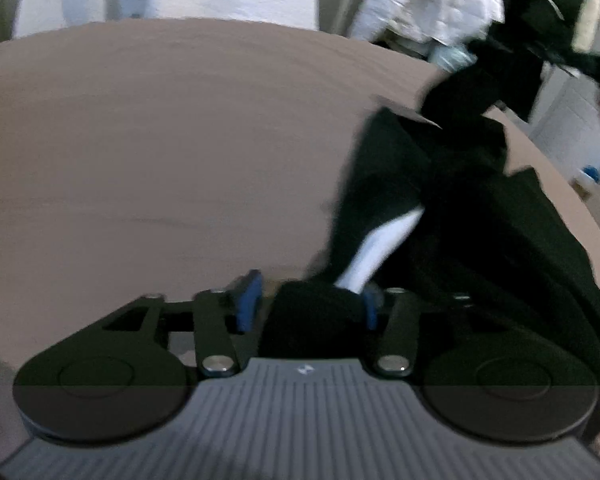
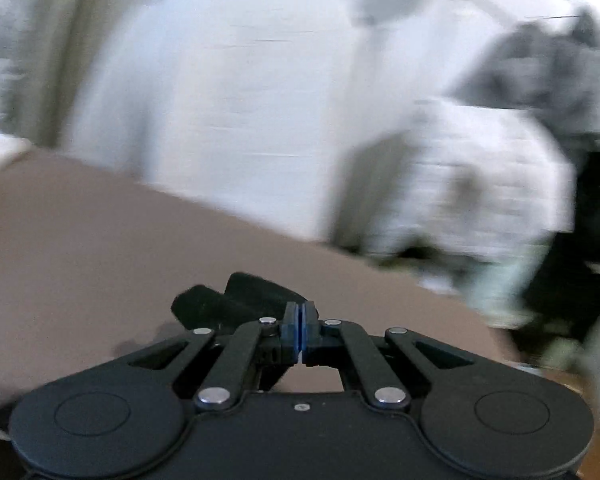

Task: Fold clothes
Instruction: 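Grasp the garment near the white label with the left tool while the right tool grasps beside it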

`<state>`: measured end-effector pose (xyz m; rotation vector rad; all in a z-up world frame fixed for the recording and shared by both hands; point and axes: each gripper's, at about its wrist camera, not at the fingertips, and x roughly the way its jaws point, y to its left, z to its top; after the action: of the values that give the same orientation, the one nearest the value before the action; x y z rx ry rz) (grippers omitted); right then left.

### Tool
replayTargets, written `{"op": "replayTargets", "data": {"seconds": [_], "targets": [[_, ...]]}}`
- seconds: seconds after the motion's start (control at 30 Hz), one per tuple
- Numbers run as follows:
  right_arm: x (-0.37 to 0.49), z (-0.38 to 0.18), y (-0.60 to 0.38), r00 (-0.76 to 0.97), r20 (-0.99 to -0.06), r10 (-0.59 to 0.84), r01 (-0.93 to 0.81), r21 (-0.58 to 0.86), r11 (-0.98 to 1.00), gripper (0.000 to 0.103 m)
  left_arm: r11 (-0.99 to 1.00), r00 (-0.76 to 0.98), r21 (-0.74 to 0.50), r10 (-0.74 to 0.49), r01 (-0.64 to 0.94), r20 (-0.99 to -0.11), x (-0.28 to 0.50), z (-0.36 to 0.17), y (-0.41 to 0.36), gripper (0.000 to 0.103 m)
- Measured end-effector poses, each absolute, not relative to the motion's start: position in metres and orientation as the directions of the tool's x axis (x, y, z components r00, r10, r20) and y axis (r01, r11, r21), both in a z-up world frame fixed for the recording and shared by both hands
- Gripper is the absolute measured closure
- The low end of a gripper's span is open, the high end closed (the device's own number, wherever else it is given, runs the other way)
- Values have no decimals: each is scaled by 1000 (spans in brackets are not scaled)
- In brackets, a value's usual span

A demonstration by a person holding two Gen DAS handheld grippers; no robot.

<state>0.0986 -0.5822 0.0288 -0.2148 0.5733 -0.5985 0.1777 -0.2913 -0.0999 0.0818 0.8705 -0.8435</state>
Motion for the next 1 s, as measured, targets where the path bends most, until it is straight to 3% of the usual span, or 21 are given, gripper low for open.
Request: {"op": "replayTargets", "data": {"seconds": [0.13,0.17,0.23,0.3,0.4,0.43,0.47,0.5,0.53,0.6,0.67,0.73,0.87,0.9,0.93,1.0], "targets": [[76,17,-645,459,-544,-702,673,-304,675,99,717,409,-221,-592,662,-695,182,-100,-290,44],[71,10,-657,393,-573,-719,723,-290,627,92,722,413,-222,-589,656,-695,185,-101,-290,47],[61,1,-663,344,-599,-723,781,-246,575,56,732,421,-222,-581,644,-696,191,-103,-290,49],[53,-5,-661,354,-610,-709,812,-176,557,52,741,431,-222,-577,634,-694,198,-104,-291,49],[55,-10,-633,545,-613,-572,734,18,679,52,688,397,-251,-635,681,-663,204,-100,-304,49],[59,-12,-622,609,-612,-504,687,90,721,52,656,370,-252,-654,711,-659,204,-99,-311,53],[67,-14,-612,666,-624,-409,626,168,762,51,624,343,-252,-673,740,-656,205,-98,-317,85],[81,-17,-605,709,-644,-286,554,259,791,46,622,347,-236,-666,746,-660,203,-97,-321,100],[95,-23,-600,730,-665,-155,490,352,798,36,622,352,-218,-658,752,-665,201,-96,-324,99],[123,-34,-590,741,-668,72,390,515,763,33,627,367,-196,-650,754,-666,197,-93,-327,99],[144,-47,-578,730,-675,105,432,576,694,31,638,389,-185,-646,748,-656,193,-90,-324,100],[165,-61,-568,694,-714,90,512,577,636,15,643,414,-170,-649,747,-638,190,-85,-319,100],[198,-74,-539,585,-811,-28,607,414,678,19,651,452,-150,-657,744,-604,188,-71,-309,100],[205,-75,-532,569,-820,-57,600,367,711,50,659,464,-148,-654,738,-598,189,-68,-307,100],[212,-75,-527,550,-830,-89,585,307,751,98,667,474,-148,-651,731,-593,189,-67,-304,100],[218,-66,-518,588,-799,-126,531,263,805,97,690,498,-156,-643,707,-582,190,-62,-295,100]]}}
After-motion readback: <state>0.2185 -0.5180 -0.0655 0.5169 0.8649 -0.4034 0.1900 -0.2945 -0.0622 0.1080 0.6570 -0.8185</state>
